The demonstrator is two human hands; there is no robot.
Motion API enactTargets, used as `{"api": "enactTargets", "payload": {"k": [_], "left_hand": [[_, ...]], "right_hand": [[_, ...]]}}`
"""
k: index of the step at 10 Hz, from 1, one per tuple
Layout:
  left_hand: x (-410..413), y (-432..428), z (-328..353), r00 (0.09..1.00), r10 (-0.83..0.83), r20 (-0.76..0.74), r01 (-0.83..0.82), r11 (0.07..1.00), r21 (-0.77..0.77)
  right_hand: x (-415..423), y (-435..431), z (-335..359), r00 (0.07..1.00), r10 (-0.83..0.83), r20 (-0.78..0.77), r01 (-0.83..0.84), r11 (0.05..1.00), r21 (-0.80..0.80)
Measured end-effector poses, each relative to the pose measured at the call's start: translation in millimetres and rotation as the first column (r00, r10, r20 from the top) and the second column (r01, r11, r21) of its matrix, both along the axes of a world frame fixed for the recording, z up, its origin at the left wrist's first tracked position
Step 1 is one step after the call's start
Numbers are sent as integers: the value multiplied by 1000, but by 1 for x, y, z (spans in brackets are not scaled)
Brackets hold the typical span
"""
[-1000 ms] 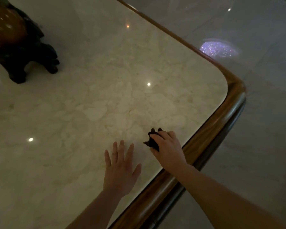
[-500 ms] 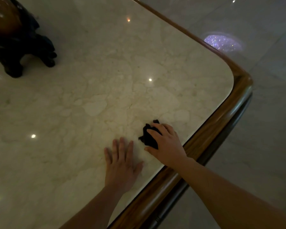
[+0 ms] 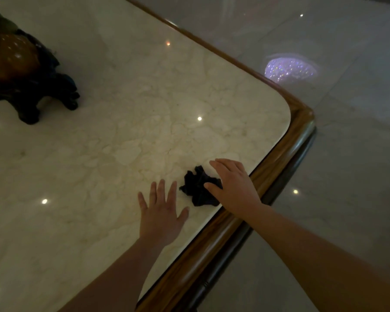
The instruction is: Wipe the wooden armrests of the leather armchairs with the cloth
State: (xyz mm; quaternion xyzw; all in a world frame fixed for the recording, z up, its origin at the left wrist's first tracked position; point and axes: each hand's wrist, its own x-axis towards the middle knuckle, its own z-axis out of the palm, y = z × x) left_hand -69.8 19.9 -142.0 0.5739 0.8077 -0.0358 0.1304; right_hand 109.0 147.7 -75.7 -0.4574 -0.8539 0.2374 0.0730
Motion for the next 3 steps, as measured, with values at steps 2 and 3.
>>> {"api": "enactTargets", "payload": {"k": [2,3], "left_hand": [[31,10,51,996,-91,-5,91,994,63],[51,12,80,989,-148,-18,149,981,120]], "right_hand": [[34,-4,52,998,-43,-52,45,998,47],[53,-9,77,992,-88,-95,95,993,69]]}}
